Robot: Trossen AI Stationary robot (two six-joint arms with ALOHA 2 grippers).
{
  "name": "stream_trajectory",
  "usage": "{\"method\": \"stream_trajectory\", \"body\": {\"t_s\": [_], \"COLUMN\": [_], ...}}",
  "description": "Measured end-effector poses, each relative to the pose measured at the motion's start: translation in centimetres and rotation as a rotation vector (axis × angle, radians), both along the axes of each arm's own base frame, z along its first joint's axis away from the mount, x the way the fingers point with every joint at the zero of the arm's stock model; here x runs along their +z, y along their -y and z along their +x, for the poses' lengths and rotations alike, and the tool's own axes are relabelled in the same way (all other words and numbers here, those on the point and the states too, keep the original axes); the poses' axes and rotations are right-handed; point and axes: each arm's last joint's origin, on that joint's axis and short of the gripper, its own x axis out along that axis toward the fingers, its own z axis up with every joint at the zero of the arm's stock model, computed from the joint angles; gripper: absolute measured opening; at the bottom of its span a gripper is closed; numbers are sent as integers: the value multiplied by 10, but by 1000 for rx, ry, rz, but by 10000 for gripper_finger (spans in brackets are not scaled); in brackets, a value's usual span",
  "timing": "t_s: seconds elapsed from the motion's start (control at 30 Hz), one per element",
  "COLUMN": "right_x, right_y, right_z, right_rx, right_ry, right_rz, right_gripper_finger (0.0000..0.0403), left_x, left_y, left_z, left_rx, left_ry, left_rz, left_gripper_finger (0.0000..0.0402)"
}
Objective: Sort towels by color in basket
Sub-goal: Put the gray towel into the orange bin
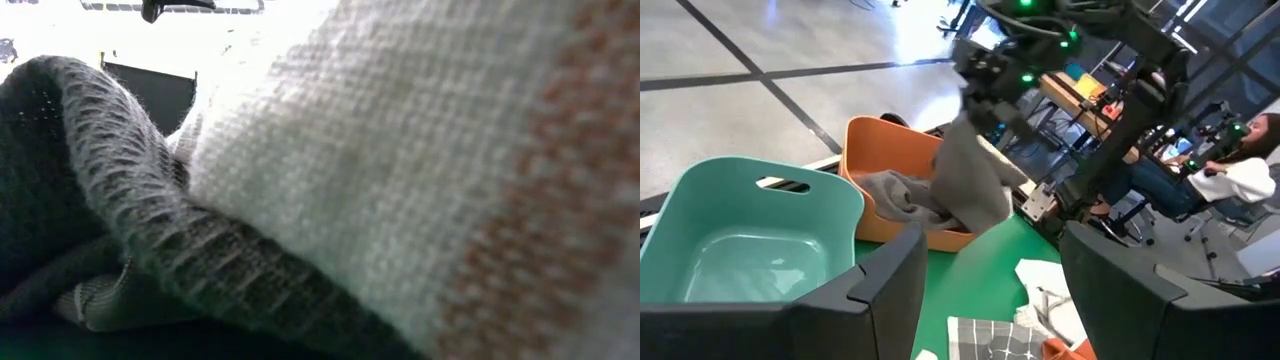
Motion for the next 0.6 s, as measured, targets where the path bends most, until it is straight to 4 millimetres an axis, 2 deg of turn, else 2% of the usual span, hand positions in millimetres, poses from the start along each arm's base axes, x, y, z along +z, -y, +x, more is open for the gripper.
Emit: {"method": "stream_trajectory", "body": {"t_s": [0.27, 0.47, 0.6], "right_x": [-6, -20, -32], "right_y": [22, 31, 35], "right_z": [28, 22, 12], "right_rx": [-45, -44, -39], "right_ry": [152, 38, -131], "right_rz": [-155, -166, -171], "right_gripper_finger": [24, 24, 24], "left_x": [0, 0, 0], "left_y": [0, 0, 0], "left_z": [0, 0, 0], "left_rx": [9, 11, 11], "left_ry": [0, 5, 5], "left_rz": [2, -9, -9], "left_gripper_finger": [219, 219, 219]}}
